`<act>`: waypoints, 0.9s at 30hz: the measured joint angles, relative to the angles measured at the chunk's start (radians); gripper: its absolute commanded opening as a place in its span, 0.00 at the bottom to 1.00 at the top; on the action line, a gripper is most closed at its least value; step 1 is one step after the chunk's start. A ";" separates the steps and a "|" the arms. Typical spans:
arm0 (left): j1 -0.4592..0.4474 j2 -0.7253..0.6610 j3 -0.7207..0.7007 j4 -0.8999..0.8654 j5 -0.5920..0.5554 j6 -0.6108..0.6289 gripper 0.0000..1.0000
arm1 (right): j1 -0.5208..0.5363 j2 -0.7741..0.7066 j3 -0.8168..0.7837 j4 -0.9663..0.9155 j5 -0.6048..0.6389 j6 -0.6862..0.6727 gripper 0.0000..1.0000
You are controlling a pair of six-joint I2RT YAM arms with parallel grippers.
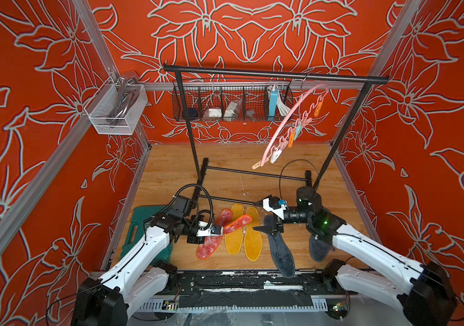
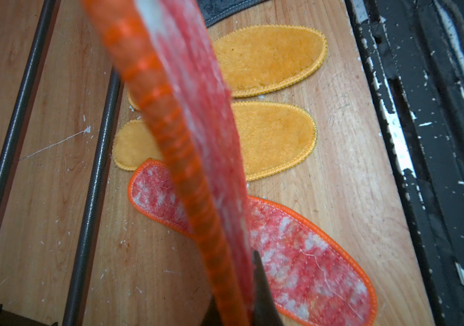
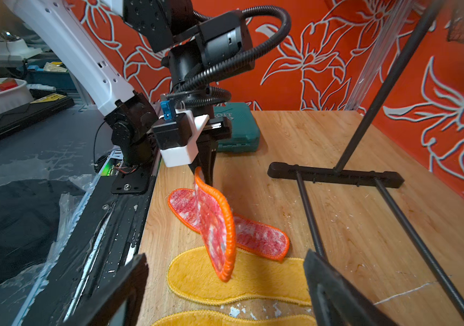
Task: Take the shoe insoles off the hanger
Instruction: Place the insole at the center of the board.
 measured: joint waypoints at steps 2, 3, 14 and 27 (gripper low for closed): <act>0.000 0.002 0.000 0.000 -0.001 0.000 0.00 | 0.021 0.030 0.000 0.012 0.003 0.006 0.86; 0.000 0.003 0.000 0.000 -0.002 0.000 0.00 | 0.032 0.045 0.000 0.018 0.005 0.009 0.84; 0.000 0.005 0.000 -0.010 -0.002 -0.018 0.00 | 0.074 0.210 0.068 0.087 -0.011 0.077 0.13; 0.071 -0.037 0.164 -0.202 -0.006 -0.170 0.54 | 0.080 0.377 0.161 0.228 -0.048 0.234 0.00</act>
